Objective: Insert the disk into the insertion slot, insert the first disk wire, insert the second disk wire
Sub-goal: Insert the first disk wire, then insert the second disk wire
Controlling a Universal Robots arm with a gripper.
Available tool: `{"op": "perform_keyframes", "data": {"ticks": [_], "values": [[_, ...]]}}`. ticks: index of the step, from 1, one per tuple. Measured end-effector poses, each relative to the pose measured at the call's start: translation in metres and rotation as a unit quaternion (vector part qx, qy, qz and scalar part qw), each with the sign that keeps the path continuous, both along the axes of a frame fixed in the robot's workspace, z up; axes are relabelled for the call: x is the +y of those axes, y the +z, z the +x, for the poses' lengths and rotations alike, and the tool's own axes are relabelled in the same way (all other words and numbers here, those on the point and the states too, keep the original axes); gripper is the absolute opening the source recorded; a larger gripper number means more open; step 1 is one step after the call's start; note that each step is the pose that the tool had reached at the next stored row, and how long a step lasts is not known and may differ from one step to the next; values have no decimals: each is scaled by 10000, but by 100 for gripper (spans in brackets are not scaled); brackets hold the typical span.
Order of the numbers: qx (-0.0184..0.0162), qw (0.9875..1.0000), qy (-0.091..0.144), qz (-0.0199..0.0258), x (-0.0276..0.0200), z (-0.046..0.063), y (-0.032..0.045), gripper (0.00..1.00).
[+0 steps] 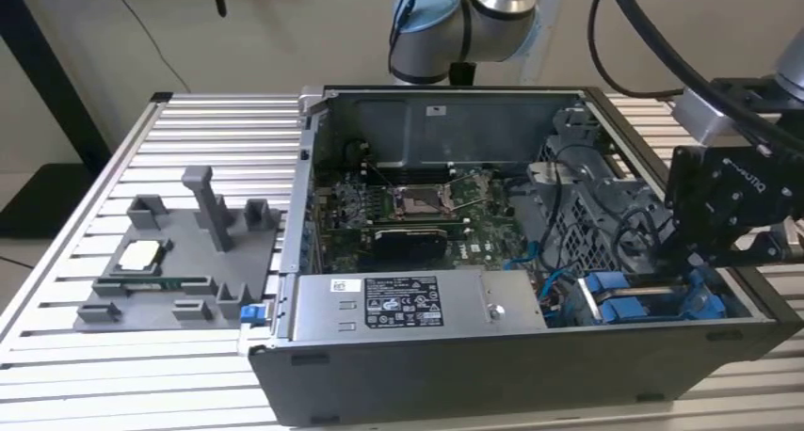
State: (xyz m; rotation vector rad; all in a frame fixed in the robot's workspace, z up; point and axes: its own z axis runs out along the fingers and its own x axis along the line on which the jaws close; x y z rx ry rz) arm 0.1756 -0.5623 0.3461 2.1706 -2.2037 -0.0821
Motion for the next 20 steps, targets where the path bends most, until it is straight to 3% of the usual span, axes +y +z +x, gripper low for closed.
{"op": "perform_keyframes", "data": {"ticks": [16, 20], "values": [[0, 10000, 0, 0, 0, 0, 351, 27], [0, 10000, 0, 2, 0, 0, 375, 27]]}}
